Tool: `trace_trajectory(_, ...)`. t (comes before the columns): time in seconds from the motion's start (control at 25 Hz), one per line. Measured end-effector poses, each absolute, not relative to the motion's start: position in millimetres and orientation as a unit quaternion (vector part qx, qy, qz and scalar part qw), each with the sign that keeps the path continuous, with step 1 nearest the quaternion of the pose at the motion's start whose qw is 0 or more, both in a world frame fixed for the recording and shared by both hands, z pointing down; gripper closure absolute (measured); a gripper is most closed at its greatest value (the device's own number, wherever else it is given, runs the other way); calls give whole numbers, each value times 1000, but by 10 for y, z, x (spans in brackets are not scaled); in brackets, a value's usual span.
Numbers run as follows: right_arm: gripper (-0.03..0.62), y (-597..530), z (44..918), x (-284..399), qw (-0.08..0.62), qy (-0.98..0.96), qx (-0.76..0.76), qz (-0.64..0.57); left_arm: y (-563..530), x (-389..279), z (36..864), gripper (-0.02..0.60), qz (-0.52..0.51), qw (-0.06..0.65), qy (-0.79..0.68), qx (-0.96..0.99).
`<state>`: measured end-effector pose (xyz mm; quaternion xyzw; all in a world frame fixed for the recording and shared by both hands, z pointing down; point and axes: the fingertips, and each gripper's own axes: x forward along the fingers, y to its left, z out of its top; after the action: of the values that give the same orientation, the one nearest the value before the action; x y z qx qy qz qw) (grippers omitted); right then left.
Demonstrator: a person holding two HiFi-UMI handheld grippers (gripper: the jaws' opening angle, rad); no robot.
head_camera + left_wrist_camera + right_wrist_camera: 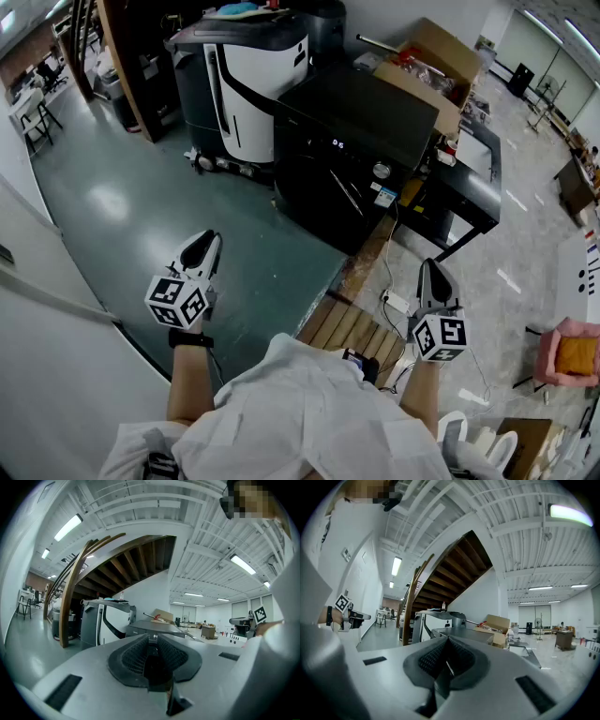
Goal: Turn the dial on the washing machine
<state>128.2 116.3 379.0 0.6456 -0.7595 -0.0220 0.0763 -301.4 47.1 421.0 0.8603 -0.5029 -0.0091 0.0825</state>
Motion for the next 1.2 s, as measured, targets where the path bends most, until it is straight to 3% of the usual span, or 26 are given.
trace_trajectory(0.36,594,1134,3794,1302,76,-763,642,-18,453,-2972,4222,522,-9,86,-503,860)
trace_trajectory(0.72,592,1094,3730,1242,25,-783,622,-9,391,-2931,4248,522,-5,91,-499,862)
trace_trajectory(1.2,592,964,3857,1251,44,-781,623,1,240,-2800,4296,522,-5,93,-487,868)
